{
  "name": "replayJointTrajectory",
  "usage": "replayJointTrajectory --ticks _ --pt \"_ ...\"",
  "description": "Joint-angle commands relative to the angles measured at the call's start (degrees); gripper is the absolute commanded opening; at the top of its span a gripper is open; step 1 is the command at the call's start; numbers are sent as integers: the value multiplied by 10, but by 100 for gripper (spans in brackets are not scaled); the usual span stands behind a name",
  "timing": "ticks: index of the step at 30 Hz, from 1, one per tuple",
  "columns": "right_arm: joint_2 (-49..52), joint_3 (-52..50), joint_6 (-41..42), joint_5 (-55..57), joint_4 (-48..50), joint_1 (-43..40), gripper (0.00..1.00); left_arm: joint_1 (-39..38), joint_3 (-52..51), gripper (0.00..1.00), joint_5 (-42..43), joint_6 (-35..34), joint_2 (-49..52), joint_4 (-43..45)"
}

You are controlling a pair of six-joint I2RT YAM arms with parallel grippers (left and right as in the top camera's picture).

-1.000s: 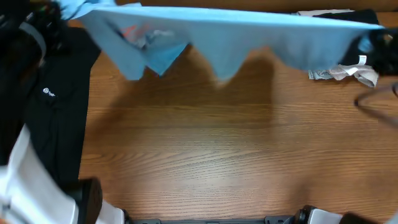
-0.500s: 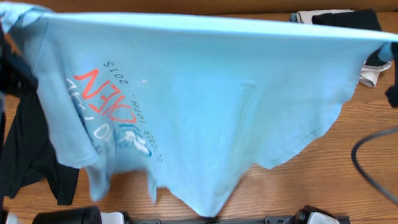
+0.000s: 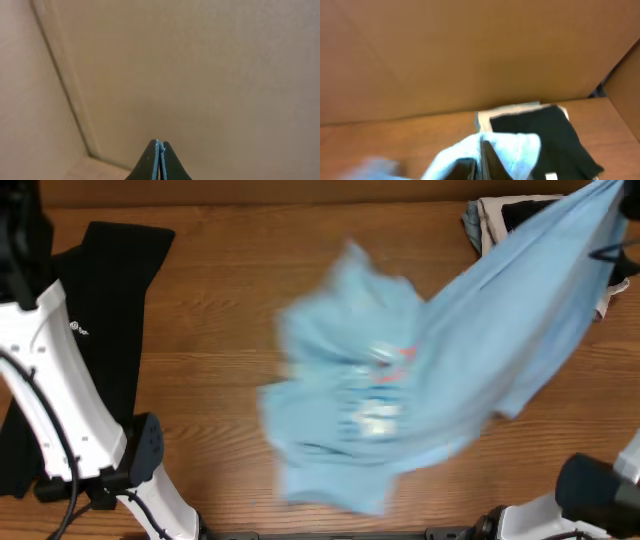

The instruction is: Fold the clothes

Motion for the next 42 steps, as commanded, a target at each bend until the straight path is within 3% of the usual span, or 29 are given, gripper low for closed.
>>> replayJointTrajectory --ticks 1,7,11,16,20,25,29,33,42 --pt "-29 20 35 12 35 7 4 -8 8 4 26 4 -15 26" --pt "-28 23 39 1 -35 7 4 -22 6 4 82 5 -13 -93" --pt "-27 23 30 1 -96 7 4 -42 5 4 177 21 13 -168" --pt "-26 23 30 1 -139 7 4 -101 5 13 277 33 83 -183" --pt "-26 20 30 3 -154 7 4 -169 5 22 291 36 151 -181" --pt "-21 20 28 3 -174 7 4 -256 5 23 291 56 233 -181" --pt "-14 20 28 3 -188 7 4 -316 5 20 291 56 290 -171" --pt "-3 15 28 5 -200 7 4 -383 5 11 290 56 350 -162" --pt "13 12 26 8 -216 7 4 -461 5 4 291 56 420 -155"
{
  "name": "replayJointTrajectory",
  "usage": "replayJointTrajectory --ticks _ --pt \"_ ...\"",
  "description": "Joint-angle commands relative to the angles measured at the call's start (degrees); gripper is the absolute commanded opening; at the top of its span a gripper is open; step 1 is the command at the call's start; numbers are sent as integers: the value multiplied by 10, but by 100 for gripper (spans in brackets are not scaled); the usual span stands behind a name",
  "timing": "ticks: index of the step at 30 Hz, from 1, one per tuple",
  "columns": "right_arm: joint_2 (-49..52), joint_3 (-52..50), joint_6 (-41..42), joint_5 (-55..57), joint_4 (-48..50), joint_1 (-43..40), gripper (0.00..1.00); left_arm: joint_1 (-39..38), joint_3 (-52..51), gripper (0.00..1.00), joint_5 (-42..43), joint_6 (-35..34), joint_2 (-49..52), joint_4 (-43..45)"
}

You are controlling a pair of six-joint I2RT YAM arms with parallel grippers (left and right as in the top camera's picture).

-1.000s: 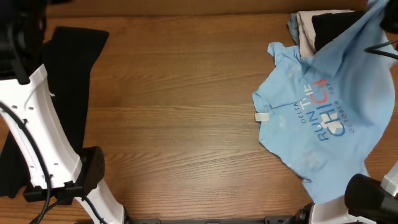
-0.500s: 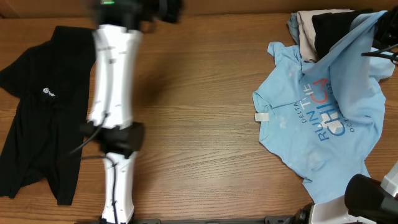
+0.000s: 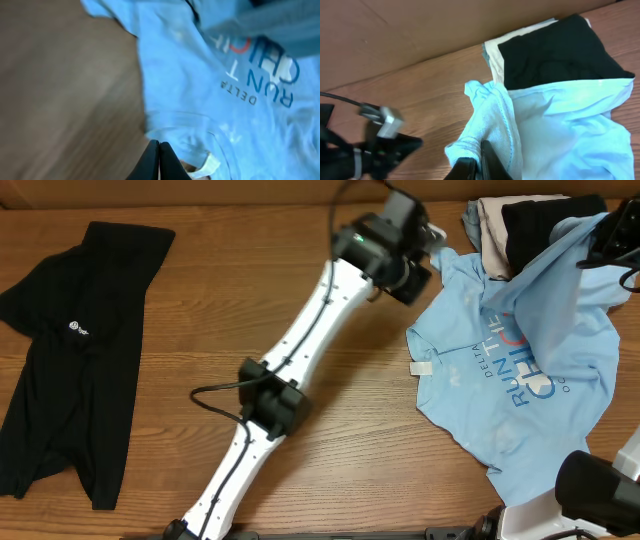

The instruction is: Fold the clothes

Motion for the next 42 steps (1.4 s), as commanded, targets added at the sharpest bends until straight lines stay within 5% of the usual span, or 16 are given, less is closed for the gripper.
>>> replayJointTrajectory --ticks 1,17,35,42 --pt "7 2 -4 1 1 2 4 -22 3 4 8 11 33 -3" --pt "27 -37 -3 -2 -34 2 4 -49 -7 4 -26 11 98 -8" --pt "27 -106 -3 -2 -28 2 4 -51 -22 4 -31 13 126 84" --pt "27 -106 -3 -2 -28 2 4 -53 -45 4 -116 13 126 74"
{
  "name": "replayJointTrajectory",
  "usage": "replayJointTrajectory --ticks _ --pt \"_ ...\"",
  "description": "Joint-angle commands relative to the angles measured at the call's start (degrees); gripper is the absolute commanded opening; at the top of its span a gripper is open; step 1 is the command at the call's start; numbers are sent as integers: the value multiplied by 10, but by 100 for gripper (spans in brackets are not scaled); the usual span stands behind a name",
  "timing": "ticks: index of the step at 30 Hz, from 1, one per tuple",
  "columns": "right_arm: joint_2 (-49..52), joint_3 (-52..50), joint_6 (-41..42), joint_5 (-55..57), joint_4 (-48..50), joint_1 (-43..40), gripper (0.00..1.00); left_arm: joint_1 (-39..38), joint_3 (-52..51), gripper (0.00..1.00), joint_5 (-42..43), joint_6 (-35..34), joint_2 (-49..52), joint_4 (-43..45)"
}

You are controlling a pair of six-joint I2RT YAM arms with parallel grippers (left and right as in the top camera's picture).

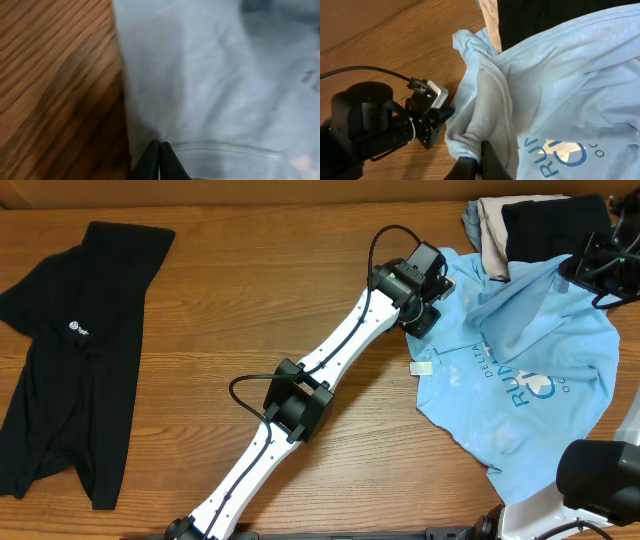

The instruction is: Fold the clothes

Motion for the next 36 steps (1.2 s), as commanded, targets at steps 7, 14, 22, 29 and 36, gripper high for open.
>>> replayJointTrajectory --ticks 7,14,22,29,36 --pt "-2 -3 -2 -2 -1 2 4 -2 -37 4 -215 10 6 -76" --pt "-2 -3 0 -2 -8 2 4 42 -37 4 -333 -14 3 -220" --pt "-2 -3 2 -17 -53 2 4 158 -23 4 -314 -97 -29 -326" --pt "-2 -4 2 -14 -106 2 4 247 -23 4 -267 -109 -150 -326" --pt "-6 -20 20 -19 -111 3 4 274 -23 4 -197 -81 -236 -325"
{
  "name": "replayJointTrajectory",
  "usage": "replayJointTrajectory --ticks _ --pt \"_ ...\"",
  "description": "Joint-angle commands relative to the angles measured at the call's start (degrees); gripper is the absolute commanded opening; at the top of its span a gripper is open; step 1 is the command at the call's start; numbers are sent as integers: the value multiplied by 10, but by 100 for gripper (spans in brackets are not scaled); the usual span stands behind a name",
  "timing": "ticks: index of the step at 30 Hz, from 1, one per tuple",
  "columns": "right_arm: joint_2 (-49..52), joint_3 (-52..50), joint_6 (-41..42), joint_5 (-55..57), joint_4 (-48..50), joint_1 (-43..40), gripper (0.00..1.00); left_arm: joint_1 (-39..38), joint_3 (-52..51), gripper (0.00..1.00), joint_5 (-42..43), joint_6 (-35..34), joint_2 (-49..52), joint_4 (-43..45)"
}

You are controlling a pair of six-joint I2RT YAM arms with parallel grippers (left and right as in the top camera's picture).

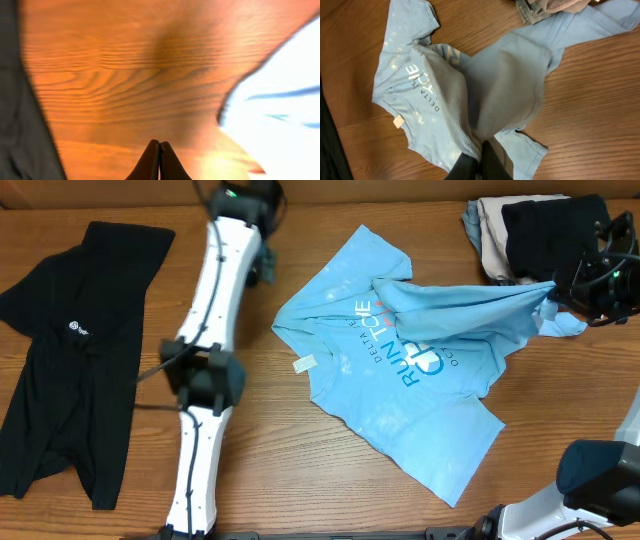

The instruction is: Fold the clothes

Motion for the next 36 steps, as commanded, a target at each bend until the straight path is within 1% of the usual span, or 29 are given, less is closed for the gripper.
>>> replayJointTrajectory --ticks 1,5,10,14,16,17,19,21,27,30,36 --pt "-9 -29 9 -9 3 4 4 0 2 4 68 12 -62 -2" --pt "-27 -91 9 -10 25 6 4 -5 0 4 100 49 -61 -2" --pt "-71 -207 15 -9 83 6 4 -16 -14 4 106 65 -59 -2" --pt "-101 -292 31 -7 138 2 4 -19 -14 4 128 103 -59 6" --pt "-108 -321 40 -2 158 2 4 -20 -14 4 173 135 -56 21" --pt "-108 -334 44 -1 167 2 4 -22 -14 4 214 166 -52 30" --pt "-108 -349 44 0 177 2 4 -26 -14 4 249 188 -47 38" --pt "-108 -361 44 1 184 2 4 -35 -15 4 264 199 -38 43" --pt "-108 -364 44 11 190 2 4 -72 -17 4 263 242 15 37" --pt "-108 -364 43 11 191 2 4 -90 -17 4 260 248 57 41" --pt "-108 -364 44 12 198 2 4 -94 -17 4 266 245 103 59"
